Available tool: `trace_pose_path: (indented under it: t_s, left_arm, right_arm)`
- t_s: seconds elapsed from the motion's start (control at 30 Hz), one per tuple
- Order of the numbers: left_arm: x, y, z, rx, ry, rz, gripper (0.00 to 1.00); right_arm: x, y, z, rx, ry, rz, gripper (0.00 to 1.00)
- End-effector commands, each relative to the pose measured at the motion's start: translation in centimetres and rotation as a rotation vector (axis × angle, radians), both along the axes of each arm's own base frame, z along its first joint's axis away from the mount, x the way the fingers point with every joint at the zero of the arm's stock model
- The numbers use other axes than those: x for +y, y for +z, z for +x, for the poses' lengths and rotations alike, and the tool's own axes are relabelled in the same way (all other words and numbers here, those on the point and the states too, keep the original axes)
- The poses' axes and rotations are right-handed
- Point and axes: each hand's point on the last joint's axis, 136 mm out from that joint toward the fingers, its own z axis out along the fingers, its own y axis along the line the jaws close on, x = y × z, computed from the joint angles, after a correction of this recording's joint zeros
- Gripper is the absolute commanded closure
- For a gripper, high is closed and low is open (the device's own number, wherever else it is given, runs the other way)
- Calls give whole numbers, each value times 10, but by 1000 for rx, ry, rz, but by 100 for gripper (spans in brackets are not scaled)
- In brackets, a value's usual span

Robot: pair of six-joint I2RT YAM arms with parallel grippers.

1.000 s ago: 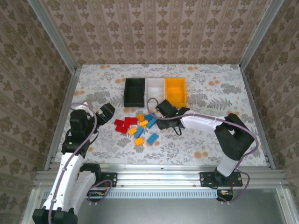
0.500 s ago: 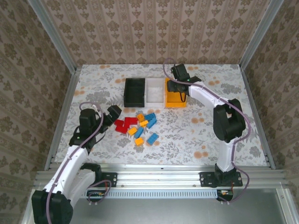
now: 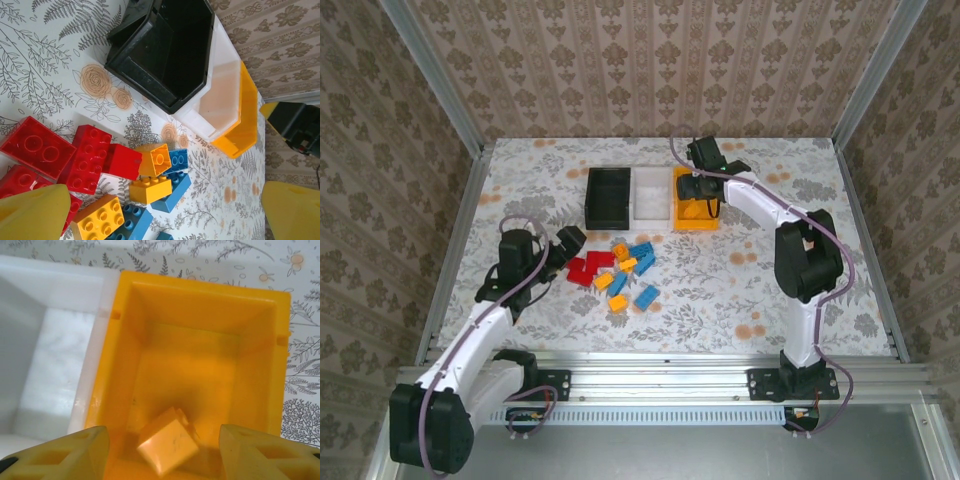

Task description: Sort the legos into containers by color

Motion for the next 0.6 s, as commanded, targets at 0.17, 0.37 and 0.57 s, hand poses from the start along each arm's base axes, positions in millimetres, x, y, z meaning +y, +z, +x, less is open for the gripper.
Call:
trace_pose_path:
  t_s: [0.17, 0.37, 0.57]
  left_arm:
    - [-6, 9, 10, -31, -11, -6, 0]
    - [-2, 4, 9, -21, -14, 39, 0]
    - [12, -23, 3, 39, 54, 80, 0]
  right_arm:
    - [-4, 0, 7, 24, -7, -32, 35]
    - [-4, 27, -7, -53, 1, 3, 32]
    - [27, 59, -62, -126, 53, 39, 32]
